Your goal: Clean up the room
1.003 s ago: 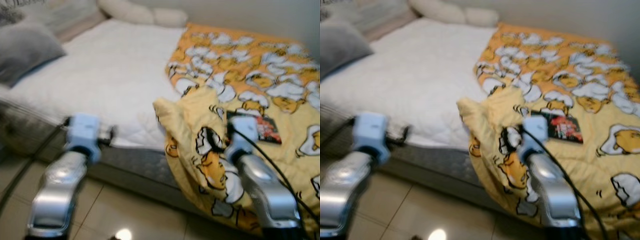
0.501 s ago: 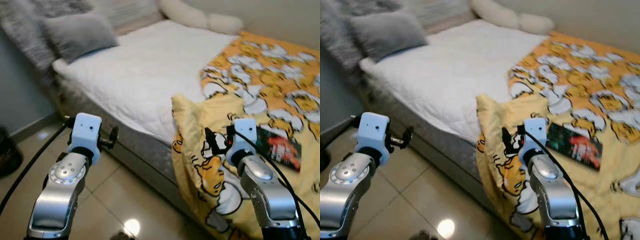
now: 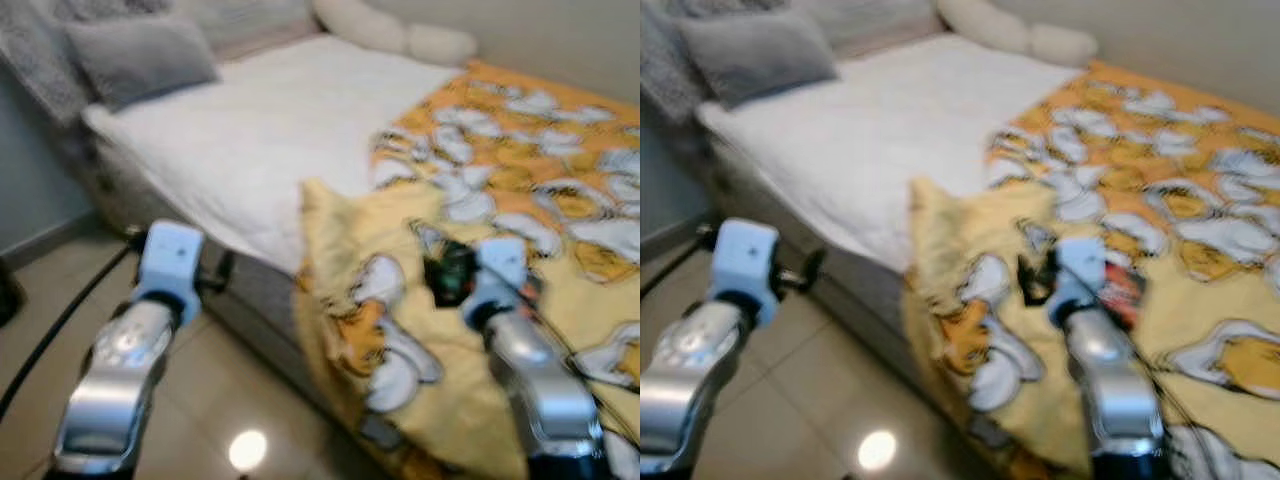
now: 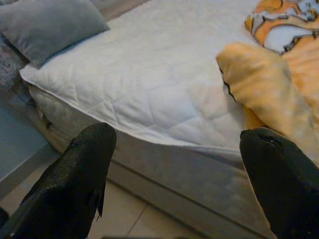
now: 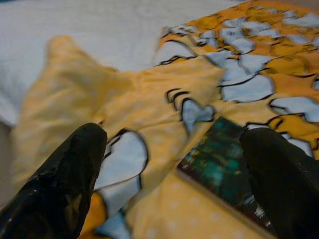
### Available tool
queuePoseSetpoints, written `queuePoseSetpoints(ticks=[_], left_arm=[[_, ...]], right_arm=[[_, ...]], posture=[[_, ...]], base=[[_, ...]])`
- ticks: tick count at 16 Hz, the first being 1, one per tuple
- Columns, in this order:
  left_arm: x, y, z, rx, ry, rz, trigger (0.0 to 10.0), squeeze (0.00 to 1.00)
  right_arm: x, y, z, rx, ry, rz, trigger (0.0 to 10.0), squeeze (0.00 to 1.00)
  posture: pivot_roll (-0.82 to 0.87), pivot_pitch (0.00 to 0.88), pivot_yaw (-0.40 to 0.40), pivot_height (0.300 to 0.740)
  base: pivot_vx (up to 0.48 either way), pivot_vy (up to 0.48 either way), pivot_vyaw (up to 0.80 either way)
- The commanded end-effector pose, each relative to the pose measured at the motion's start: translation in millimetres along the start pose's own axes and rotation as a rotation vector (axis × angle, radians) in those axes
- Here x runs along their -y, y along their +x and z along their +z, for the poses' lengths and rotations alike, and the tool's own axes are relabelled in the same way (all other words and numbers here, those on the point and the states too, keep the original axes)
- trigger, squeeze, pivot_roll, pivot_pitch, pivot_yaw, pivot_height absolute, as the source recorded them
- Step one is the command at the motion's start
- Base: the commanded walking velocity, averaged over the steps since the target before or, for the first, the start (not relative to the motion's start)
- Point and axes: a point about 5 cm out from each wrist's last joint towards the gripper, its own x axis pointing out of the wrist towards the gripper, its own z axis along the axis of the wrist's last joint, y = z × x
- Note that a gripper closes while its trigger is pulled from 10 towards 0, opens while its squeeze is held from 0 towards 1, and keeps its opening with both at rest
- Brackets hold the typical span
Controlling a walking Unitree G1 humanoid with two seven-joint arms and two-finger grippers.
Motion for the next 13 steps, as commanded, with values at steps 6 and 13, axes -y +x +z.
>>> queuePoseSetpoints(ticks=[6,13], left_arm=[[4.1,0.4,1.5,0.006,0.004,-0.015,10.0,1.00],[4.1,2.5,-2.2,0.002,0.005,0.002,10.0,1.00]], right_arm=[[6.8,-1.1,0.3,0.005,-0.020,-0.018,10.0,0.00],[3.9,-0.6,-4.2,-0.024,0.027,-0.003,10.0,0.00]], posture=[[-0.05,0.000,-0.023,0.740],[-0.06,0.000,-0.018,0.740]], base=[[0.000,-0.369,0.00],[0.000,-0.148,0.00]])
